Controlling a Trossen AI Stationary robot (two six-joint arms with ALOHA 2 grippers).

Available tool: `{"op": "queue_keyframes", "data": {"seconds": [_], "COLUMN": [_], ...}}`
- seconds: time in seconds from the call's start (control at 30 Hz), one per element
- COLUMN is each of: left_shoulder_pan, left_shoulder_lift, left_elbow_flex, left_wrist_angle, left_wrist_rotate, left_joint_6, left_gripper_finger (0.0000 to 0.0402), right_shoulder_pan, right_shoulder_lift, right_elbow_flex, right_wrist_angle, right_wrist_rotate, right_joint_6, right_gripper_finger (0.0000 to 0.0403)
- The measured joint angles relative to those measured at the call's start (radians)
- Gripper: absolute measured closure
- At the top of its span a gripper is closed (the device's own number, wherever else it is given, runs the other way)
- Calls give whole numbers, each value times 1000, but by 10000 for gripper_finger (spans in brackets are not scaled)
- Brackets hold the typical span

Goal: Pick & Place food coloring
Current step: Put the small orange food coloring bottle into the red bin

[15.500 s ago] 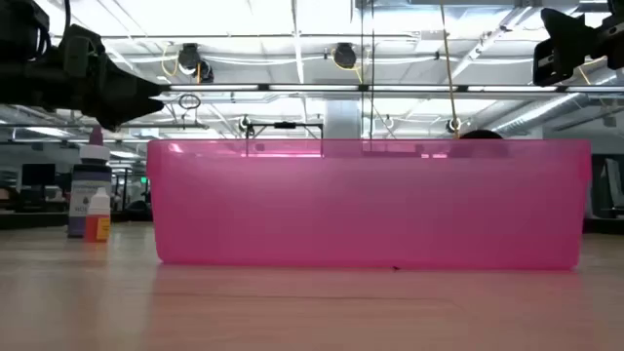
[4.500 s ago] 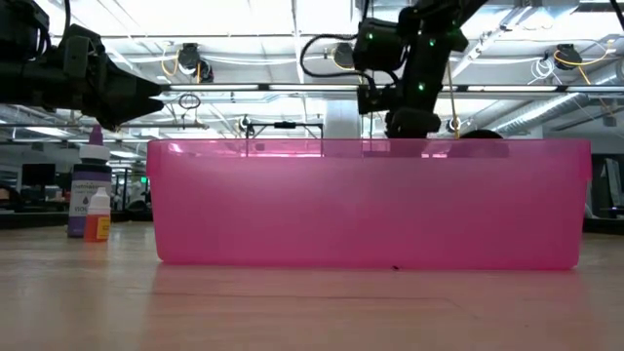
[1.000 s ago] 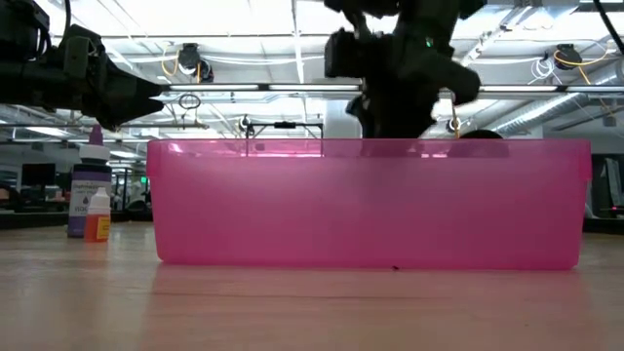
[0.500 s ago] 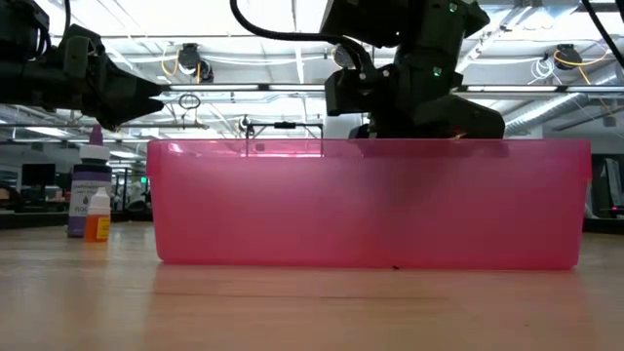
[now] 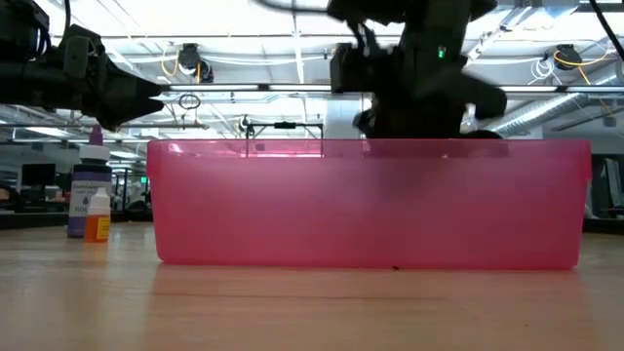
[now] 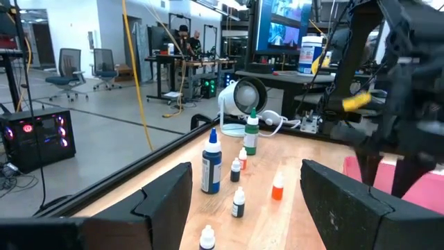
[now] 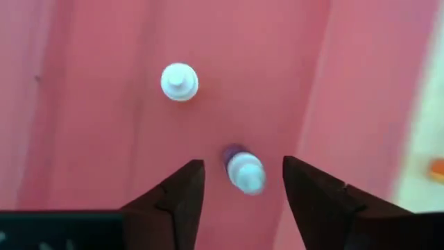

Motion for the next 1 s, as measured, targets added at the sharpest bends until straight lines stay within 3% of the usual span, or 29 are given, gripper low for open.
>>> {"op": "queue_keyframes", "data": {"seconds": [0.1,0.27,0.33,0.43,0.53,0.77,0.9,1.0], "left_shoulder_pan": [0,0,0,0,0,0,0,0], "left_shoulder_lift": [0,0,0,0,0,0,0,0], "left_elbow_flex": [0,0,0,0,0,0,0,0], "left_wrist_angle": [0,0,1,1,1,1,1,1], "left_wrist_rotate": [0,0,0,0,0,0,0,0], "left_joint_6": [0,0,0,0,0,0,0,0], "left_gripper_finger": [133,133,133,133,133,133,133,133], "right_shoulder_pan": [-6,-44,-93,-197,-296,-504,-644,-712], "right_shoulder_lift": [-74,-221,-276,-316,-295,-111,3,68], "right_elbow_flex": [0,0,1,36,172,527,564,532], "right_wrist_angle": [-4,-23,-26,-65,-166,-325,-445,-468], "right_wrist_rotate": [53,306,337,307,292,254,134,106], "right_joint_6": [-15,-45,-55,-56,-109,-234,-217,-211], "right_gripper_finger": [215,215,214,214,214,220,226,224]}}
